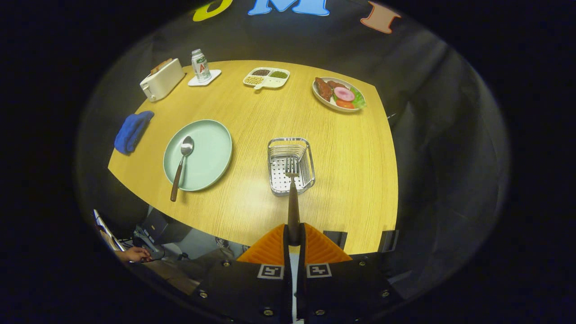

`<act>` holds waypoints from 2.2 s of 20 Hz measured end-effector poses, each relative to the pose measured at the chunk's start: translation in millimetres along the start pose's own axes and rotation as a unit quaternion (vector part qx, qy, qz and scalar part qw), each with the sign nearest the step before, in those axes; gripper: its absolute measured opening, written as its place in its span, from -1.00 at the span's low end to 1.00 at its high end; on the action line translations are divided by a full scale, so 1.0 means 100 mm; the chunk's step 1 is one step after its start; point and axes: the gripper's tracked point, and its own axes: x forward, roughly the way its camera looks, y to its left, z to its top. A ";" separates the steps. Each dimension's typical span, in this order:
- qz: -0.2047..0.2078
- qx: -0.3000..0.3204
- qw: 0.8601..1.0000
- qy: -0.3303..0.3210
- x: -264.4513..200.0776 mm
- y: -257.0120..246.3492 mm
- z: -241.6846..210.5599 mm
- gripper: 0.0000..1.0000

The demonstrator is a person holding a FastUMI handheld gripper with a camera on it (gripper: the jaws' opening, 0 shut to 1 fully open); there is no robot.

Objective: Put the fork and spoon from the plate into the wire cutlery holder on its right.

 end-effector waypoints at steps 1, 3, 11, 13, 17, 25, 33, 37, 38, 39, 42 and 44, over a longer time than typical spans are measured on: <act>0.002 -0.001 1.000 0.006 0.03 0.00 0.01 -0.92; 0.002 -0.005 1.000 0.020 0.10 -0.01 0.03 -0.92; -0.023 -0.006 1.000 0.004 0.12 -0.18 0.30 -0.65; -0.035 0.013 0.999 -0.022 0.00 -0.25 0.37 -0.32; -0.057 0.041 0.994 -0.078 -0.30 -0.31 0.41 -0.32; -0.038 0.027 0.989 -0.140 -0.79 0.33 0.26 -0.04; 0.056 0.033 0.989 -0.134 -0.49 1.22 0.16 -0.05; 0.072 0.010 0.991 -0.114 -0.29 1.53 0.12 -0.05; 0.074 0.002 0.991 -0.107 -0.24 1.60 0.10 -0.05; 0.080 -0.003 0.992 -0.101 -0.19 1.69 0.09 -0.05; 0.099 -0.005 0.992 -0.083 -0.09 1.90 0.06 -0.05; 0.105 -0.011 0.991 -0.077 -0.03 1.99 0.05 -0.05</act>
